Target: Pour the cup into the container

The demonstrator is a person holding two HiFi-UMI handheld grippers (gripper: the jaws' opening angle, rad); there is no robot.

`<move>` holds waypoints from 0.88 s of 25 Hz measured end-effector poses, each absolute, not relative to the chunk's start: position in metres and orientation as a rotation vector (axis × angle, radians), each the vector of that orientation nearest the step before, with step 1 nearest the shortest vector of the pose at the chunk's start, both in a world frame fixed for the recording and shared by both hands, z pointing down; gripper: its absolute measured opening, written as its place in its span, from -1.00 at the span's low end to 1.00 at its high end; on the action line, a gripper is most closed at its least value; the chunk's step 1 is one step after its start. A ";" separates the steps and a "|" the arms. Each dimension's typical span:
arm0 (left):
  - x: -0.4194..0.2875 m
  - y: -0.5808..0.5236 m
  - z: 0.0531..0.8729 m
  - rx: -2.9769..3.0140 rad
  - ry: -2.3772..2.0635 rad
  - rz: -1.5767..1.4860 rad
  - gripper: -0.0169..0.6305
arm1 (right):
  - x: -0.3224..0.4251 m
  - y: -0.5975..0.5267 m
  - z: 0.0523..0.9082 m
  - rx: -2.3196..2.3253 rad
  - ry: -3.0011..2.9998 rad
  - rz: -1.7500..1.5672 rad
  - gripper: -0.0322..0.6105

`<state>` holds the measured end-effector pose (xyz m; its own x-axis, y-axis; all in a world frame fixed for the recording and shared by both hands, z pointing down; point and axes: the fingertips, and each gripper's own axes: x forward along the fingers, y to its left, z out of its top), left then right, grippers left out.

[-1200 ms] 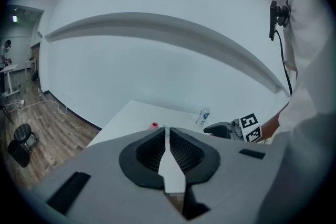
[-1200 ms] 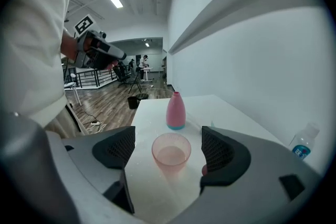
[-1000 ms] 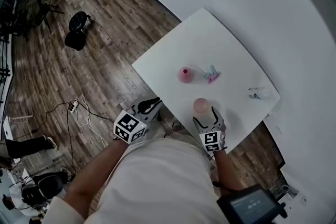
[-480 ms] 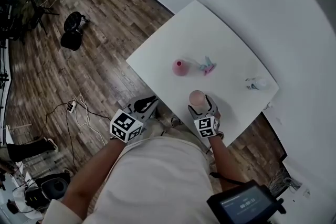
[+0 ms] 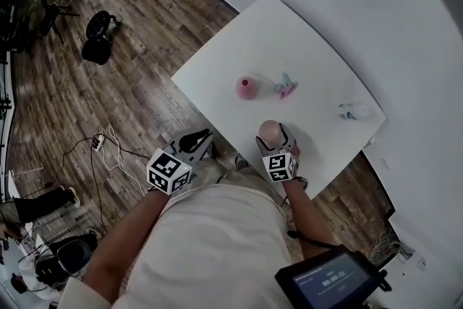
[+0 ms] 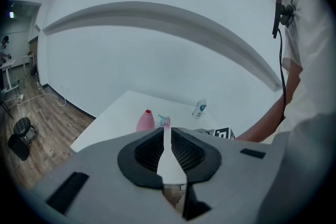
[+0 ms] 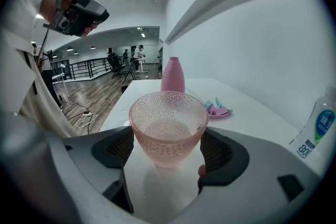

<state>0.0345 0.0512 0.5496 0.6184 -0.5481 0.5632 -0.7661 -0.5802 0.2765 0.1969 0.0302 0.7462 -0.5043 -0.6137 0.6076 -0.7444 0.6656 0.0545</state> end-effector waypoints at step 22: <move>0.018 0.027 0.556 2.318 -1.035 0.601 -0.84 | 0.186 0.011 0.745 1.072 -2.257 0.306 0.29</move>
<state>0.0180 0.0269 0.5559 0.6081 -0.5393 0.5826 -0.7732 -0.5686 0.2808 0.1855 0.0108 0.7452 -0.4829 -0.6207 0.6177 -0.7627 0.6447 0.0516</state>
